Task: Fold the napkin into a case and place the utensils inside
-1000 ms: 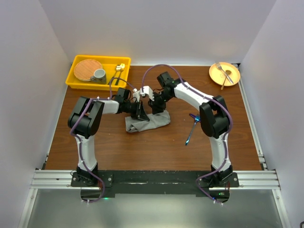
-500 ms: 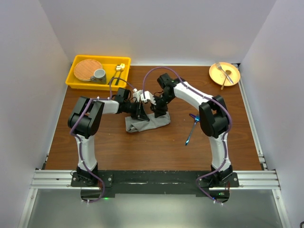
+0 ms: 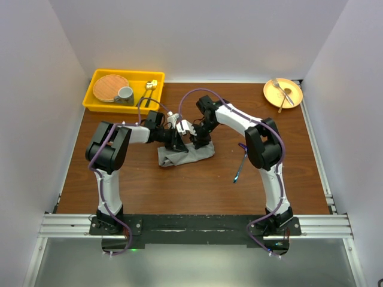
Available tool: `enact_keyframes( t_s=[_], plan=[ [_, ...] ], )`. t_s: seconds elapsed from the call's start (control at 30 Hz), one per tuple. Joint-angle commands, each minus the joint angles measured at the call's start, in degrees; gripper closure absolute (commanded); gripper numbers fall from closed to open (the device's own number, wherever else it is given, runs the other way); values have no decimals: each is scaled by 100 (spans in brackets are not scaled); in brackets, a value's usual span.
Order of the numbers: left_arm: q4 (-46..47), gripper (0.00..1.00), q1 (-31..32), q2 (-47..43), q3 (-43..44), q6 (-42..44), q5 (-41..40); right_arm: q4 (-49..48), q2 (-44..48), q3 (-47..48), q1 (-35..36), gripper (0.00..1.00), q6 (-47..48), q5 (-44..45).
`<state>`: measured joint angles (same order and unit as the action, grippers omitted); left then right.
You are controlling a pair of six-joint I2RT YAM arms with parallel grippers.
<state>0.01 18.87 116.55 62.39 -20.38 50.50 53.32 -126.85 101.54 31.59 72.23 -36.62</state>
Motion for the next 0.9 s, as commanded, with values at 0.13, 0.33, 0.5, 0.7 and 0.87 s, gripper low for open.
enact_keyframes(
  t_s=[0.13,0.33,0.5,0.7,0.87],
  plan=[
    [-159,100,20,289,-166,210,-392,108,-95,218,75,70,362,234],
    [-168,100,11,289,-148,210,-392,144,19,33,110,74,608,357],
    [-168,100,11,307,-148,201,-383,100,169,-143,119,75,723,410],
    [-194,100,11,315,-166,228,-383,179,178,-152,110,77,784,498],
    [-203,100,2,307,-166,236,-392,179,151,-90,119,86,732,568]
  ],
)
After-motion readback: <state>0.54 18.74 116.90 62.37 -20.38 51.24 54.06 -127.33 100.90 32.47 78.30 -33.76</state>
